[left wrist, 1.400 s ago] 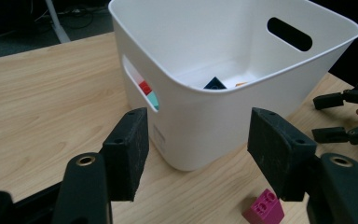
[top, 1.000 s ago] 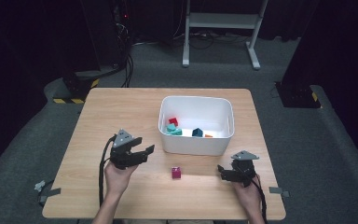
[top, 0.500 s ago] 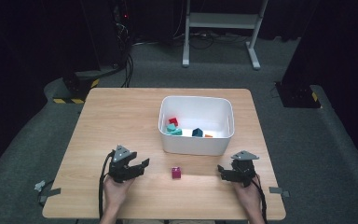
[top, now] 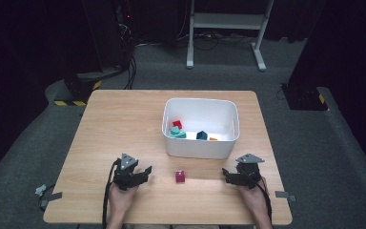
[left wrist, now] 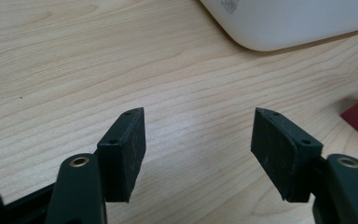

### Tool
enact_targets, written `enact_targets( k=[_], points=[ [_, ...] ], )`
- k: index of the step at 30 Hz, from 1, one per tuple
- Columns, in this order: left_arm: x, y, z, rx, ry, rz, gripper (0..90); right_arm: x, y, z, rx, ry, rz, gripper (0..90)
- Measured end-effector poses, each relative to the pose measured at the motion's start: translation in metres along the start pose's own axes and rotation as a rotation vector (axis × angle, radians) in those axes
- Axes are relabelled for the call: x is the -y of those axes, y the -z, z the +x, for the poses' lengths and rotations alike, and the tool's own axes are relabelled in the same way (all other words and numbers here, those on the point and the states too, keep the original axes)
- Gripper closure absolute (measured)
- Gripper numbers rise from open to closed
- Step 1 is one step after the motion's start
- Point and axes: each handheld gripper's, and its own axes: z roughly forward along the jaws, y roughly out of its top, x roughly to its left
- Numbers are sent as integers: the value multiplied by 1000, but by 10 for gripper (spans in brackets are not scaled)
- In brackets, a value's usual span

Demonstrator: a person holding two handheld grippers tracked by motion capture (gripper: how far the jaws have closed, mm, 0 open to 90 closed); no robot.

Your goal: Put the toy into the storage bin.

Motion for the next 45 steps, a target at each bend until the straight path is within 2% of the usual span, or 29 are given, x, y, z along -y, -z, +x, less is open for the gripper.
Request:
enact_targets(
  k=[4, 6, 8, 12, 19, 22, 24, 31, 36, 45],
  points=[
    [4, -3, 2, -12, 7, 22, 356, 0, 0, 0, -5, 5, 1, 163],
    [5, -4, 3, -9, 0, 32, 355, 0, 0, 0, -5, 5, 1, 163],
    [6, -5, 3, -27, -11, 44, 352, 0, 0, 1, -3, 0, 2, 163],
    [10, -7, 5, -30, 12, 29, 347, 2, 2, 6, -7, 14, -12, 188],
    [10, -7, 5, -27, 14, 30, 332, 3, 11, 22, -78, 48, -61, 227],
    [10, -8, 2, -51, -10, 39, 321, 1, 11, 32, -138, 62, -86, 230],
    [10, -9, -1, -66, -27, 44, 321, 0, 10, 38, -180, 66, -84, 232],
    [10, -9, -1, -65, -26, 44, 317, -7, 2, 67, -306, 103, -89, 251],
    [10, -9, -1, -65, -26, 45, 317, -15, -2, 88, -345, 162, -88, 254],
    [10, -9, -1, -65, -26, 45, 316, -29, -13, 118, -398, 233, -86, 268]
  ],
)
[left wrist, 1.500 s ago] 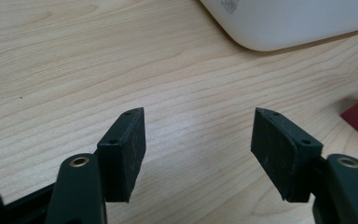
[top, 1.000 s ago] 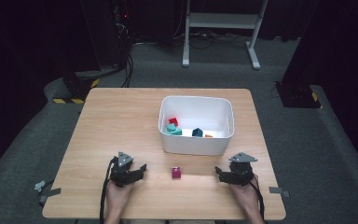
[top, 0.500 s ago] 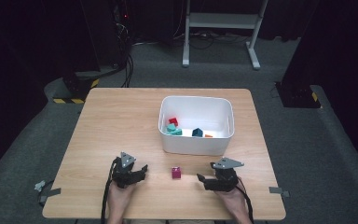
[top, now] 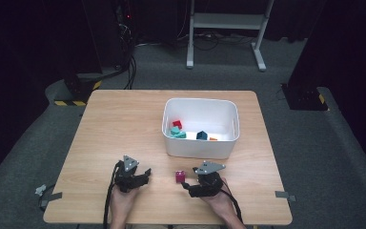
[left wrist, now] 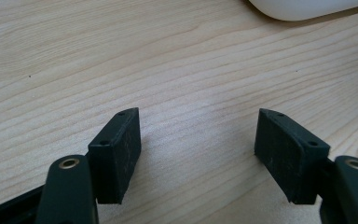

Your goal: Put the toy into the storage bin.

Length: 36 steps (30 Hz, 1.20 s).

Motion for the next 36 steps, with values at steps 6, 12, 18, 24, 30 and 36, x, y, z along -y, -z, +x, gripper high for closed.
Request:
enact_targets(
  k=[6, 12, 18, 24, 30, 36],
  points=[
    [0, 0, 0, 0, 0, 0, 316, -8, -14, 5, 2, 14, 7, 270],
    [0, 0, 0, -1, 1, -1, 316, -14, -23, 9, 4, 30, 13, 295],
    [0, 0, 0, 1, 3, 0, 314, -14, -33, 13, 14, 49, 40, 333],
    [0, 1, 1, 3, 7, -2, 314, -13, -34, 14, 21, 55, 51, 416],
    [1, 1, 2, 4, 14, -4, 313, -13, -35, 16, 41, 76, 63, 473],
    [1, 1, 1, 2, 13, -2, 312, -12, -33, 16, 51, 76, 57, 478]
  ],
)
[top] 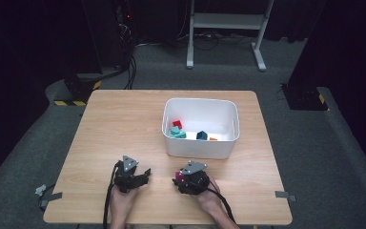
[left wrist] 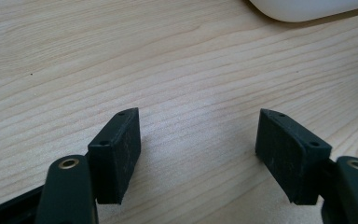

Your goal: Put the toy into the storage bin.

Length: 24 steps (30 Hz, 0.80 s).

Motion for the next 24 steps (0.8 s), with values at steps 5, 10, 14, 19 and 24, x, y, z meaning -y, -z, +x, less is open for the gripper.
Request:
enact_targets(
  k=[5, 10, 14, 19, 24],
  points=[
    [0, 0, -1, -5, -11, 4, 309, 0, 5, 0, 7, 4, -8, 479],
    [0, 0, -1, -2, -11, 4, 306, 1, 16, -6, 16, -16, -34, 480],
    [0, 0, -1, -4, -13, 4, 303, 3, 24, -13, 8, -41, -47, 481],
    [0, -1, -1, -3, -14, 4, 301, 6, 39, -21, -6, -63, -69, 481],
    [0, -1, -1, -3, -14, 4, 300, 5, 52, -27, -28, -74, -86, 481]
  ],
)
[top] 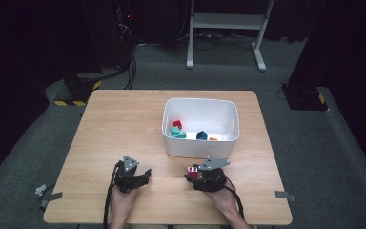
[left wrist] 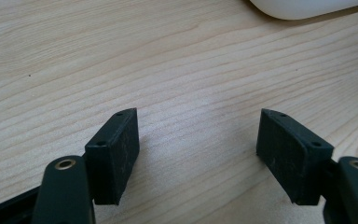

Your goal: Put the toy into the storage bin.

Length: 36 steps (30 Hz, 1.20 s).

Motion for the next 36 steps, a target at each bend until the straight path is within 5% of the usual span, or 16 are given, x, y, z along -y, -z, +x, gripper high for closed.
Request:
enact_targets(
  k=[36],
  points=[
    [0, 0, 0, 1, -7, 2, 284, -78, 84, -28, 20, 53, -109, 480]
  ],
)
